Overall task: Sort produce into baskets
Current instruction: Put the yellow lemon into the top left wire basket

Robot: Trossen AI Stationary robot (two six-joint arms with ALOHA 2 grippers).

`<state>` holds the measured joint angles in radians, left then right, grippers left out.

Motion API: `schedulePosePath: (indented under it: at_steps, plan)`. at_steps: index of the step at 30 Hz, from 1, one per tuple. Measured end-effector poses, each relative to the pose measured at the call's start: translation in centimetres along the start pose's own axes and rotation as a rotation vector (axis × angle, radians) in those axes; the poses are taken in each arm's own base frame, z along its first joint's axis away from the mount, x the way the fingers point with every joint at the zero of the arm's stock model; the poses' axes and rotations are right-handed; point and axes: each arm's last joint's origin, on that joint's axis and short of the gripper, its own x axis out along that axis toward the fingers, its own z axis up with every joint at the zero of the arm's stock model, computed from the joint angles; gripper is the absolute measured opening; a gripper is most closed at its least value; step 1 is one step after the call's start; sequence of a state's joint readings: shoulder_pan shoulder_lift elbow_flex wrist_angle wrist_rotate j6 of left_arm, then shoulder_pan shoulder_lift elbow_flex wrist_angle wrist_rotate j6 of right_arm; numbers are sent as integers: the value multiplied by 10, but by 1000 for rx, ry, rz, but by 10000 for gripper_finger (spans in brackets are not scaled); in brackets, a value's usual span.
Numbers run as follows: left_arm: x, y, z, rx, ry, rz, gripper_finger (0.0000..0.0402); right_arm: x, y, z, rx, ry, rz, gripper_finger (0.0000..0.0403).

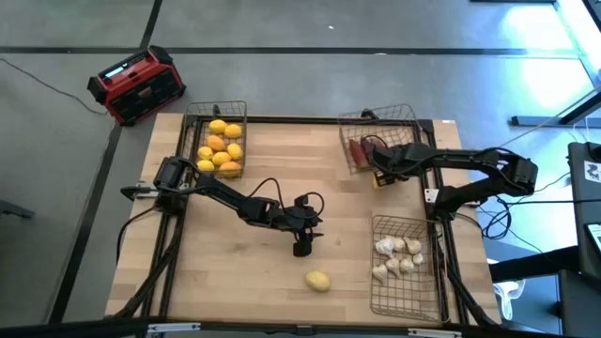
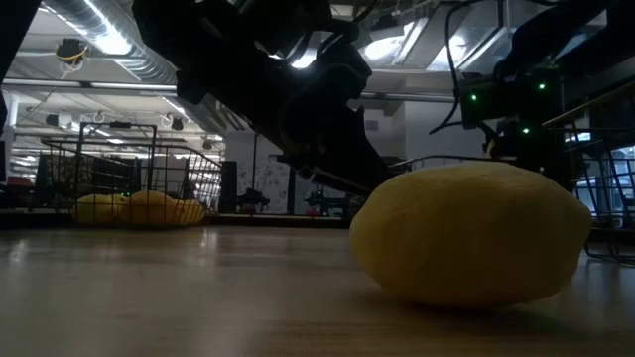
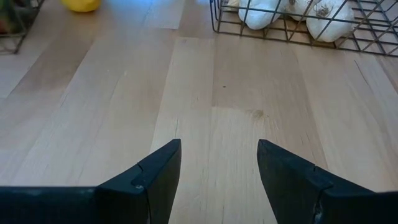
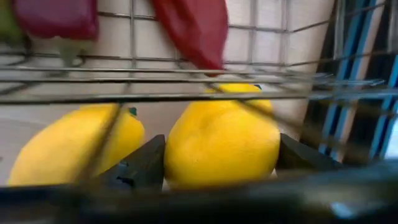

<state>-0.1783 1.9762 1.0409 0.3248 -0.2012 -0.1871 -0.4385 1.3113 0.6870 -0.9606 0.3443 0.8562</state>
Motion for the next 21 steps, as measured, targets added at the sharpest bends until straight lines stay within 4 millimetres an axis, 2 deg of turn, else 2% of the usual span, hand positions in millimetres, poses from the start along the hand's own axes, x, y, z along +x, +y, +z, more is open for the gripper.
schedulePosePath:
  at_steps: [8,11,15,19,21]
  plan:
    - [0,0,0,0,0,0,207,-7,-2,0,-35,55,-9,255]
    - [0,0,0,4,0,0,207,-16,-4,1,-60,73,-2,255]
    - [0,0,0,-18,0,0,207,-38,-5,-1,-96,48,21,255]
    - [-4,-3,2,13,1,-6,207,-67,-1,-8,-143,7,139,255]
    - [-13,-3,10,41,-8,-9,207,-82,2,-14,-163,-34,218,255]
